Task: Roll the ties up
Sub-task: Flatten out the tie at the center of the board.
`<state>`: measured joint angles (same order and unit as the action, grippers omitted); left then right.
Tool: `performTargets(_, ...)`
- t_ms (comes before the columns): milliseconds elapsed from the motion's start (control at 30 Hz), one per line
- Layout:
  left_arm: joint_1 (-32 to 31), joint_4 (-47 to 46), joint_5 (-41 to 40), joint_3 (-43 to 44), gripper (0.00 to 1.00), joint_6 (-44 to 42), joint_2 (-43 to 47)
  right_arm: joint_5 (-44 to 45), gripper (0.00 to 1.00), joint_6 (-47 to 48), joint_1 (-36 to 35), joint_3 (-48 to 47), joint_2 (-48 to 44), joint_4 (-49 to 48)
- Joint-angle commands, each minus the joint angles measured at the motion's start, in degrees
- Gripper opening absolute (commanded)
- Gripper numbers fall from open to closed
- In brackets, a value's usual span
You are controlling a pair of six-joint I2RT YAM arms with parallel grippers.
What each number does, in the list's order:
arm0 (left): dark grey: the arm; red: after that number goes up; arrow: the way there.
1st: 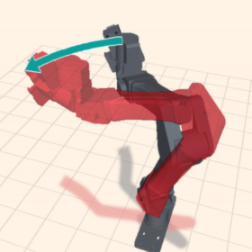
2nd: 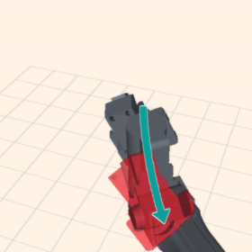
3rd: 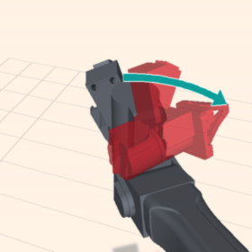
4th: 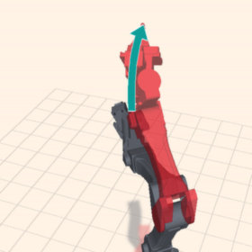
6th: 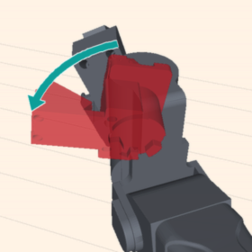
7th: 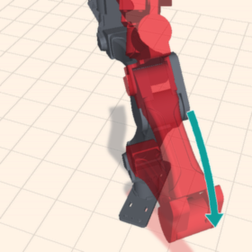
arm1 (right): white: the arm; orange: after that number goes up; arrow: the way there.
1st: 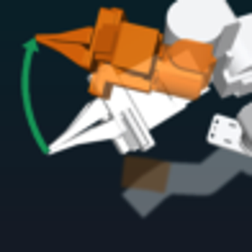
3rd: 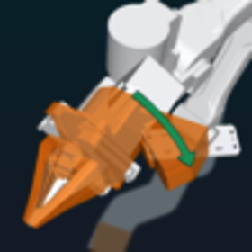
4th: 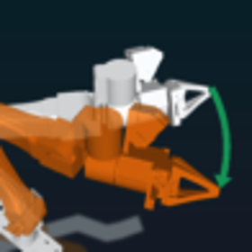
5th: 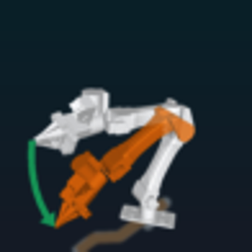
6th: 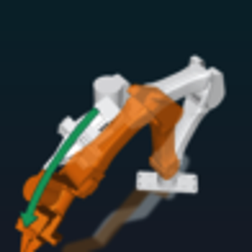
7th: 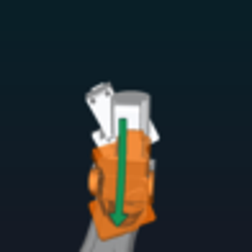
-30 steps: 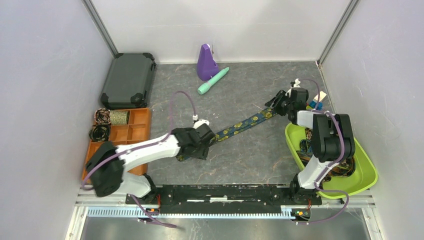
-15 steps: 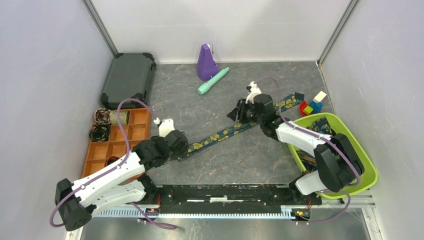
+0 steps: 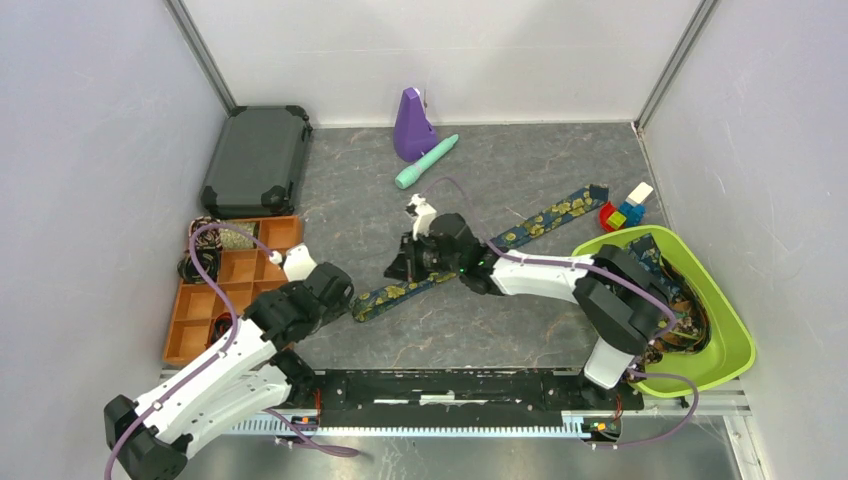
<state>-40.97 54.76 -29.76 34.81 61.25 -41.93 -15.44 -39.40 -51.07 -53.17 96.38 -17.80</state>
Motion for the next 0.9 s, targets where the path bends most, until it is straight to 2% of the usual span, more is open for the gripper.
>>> performTargets(0, 1.0, 1.4, -1.9, -0.3, 0.6, 4.6, 2.3, -5.4, 0.09, -2.9, -3.8, -6.5, 4.8, -6.6)
performTargets(367, 1.2, 5.5, -3.1, 1.4, 0.61, 7.4, 8.4, -7.6, 0.04, -5.7, -9.4, -14.6, 16.2, -7.1)
performTargets(867, 1.2, 5.0, -2.6, 1.4, 0.63, 6.2, 10.7, -7.6, 0.01, -5.6, -9.6, -12.1, 24.6, -10.1)
